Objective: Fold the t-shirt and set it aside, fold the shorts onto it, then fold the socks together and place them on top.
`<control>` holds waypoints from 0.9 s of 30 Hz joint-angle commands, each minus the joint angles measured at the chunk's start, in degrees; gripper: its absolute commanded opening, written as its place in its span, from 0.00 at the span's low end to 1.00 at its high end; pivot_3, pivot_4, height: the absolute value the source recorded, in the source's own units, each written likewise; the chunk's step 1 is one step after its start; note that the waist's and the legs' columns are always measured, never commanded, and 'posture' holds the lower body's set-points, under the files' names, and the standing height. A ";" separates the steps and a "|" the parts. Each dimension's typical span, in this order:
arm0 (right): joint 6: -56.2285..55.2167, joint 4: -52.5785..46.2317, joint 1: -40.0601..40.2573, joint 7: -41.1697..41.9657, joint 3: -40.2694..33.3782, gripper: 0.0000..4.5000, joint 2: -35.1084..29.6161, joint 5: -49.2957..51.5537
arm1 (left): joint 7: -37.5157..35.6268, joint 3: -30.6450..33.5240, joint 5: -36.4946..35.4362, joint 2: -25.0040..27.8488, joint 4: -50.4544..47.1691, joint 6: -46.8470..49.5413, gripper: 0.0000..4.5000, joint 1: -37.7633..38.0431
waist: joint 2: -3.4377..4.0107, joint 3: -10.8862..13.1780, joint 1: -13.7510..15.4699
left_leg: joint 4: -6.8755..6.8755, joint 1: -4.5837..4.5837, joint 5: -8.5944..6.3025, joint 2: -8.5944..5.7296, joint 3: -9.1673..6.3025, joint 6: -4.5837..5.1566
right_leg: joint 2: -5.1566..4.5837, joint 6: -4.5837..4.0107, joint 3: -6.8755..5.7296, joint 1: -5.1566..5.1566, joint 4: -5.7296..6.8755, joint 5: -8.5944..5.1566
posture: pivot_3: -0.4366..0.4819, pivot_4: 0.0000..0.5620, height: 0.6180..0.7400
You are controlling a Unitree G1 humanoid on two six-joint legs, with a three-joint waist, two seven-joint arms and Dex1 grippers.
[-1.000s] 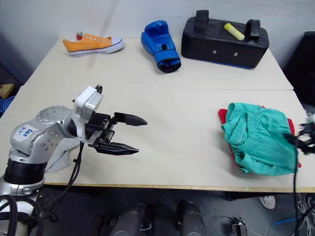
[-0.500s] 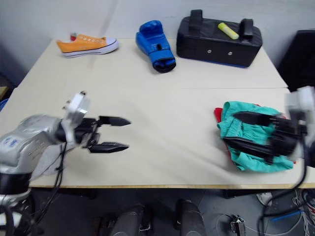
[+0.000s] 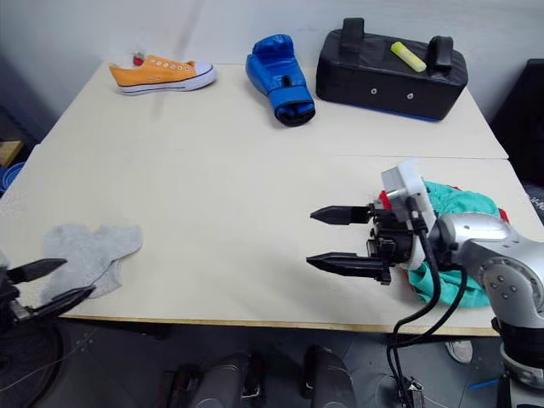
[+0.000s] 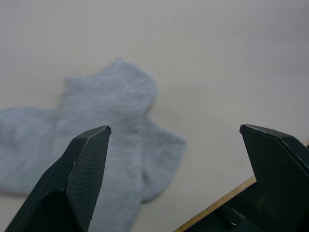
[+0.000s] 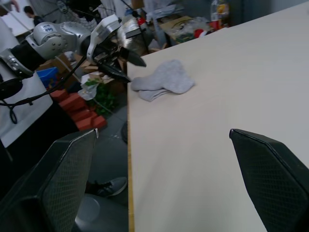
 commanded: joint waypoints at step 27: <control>-1.24 -5.29 2.48 -1.34 -2.44 1.00 -2.02 -0.92 | -4.31 -31.68 15.60 7.31 44.91 -15.83 0.74 -24.44 | 1.46 -0.92 -0.05 | -0.50 0.33 0.22 -0.04 0.25 -0.13 | -0.09 -0.05 0.01 0.02 0.05 0.17 | 0.48 0.27 1.00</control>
